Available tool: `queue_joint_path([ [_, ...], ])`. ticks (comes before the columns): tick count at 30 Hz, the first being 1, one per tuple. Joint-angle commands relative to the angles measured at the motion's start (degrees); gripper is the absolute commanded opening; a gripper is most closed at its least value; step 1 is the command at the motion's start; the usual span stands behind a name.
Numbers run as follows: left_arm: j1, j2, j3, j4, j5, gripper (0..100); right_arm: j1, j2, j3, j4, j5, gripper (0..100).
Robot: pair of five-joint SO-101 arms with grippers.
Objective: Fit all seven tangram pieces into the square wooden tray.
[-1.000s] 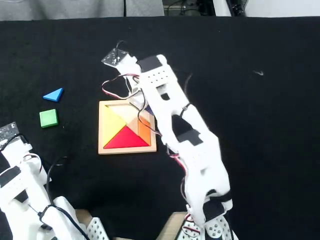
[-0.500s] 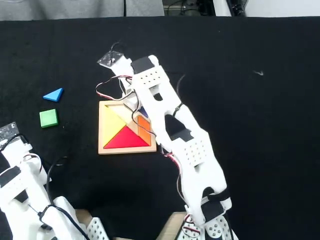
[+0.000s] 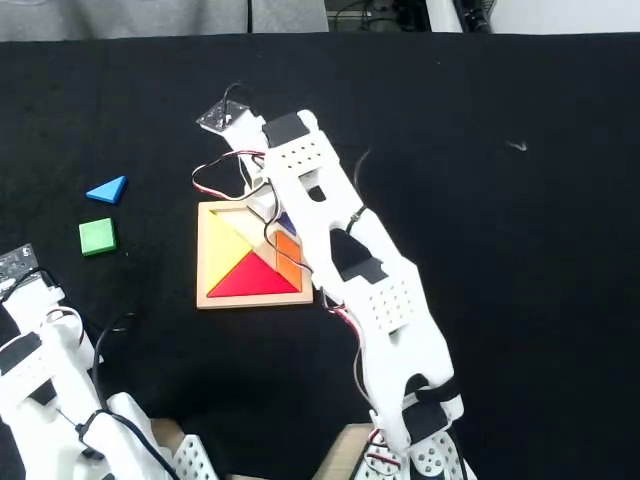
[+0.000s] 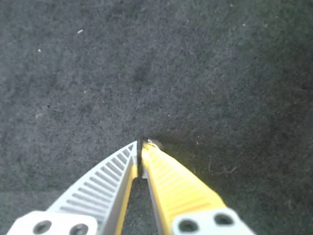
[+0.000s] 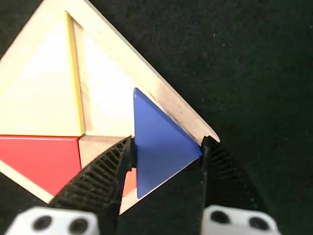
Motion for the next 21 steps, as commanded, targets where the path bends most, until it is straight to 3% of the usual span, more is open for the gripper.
queue_joint_path([
  [1,0.4,-0.9,-0.1,-0.6,-0.5,3,-0.7,-0.8,-1.1,1.6,-1.8,26.2],
  [13,0.4,-0.9,-0.1,-0.6,-0.5,3,1.2,-3.2,-4.0,3.5,-1.1,26.5],
  [16,0.5,-0.9,-0.1,-0.7,-0.5,3,6.1,-9.5,-11.8,9.5,-1.1,17.5],
  [19,0.5,-0.9,-0.2,-0.8,-0.5,3,9.9,-14.5,-16.1,12.6,-1.6,0.6],
  [21,0.5,-0.9,-0.2,-0.8,-0.3,3,12.0,-16.5,-13.7,12.7,-3.0,3.1],
])
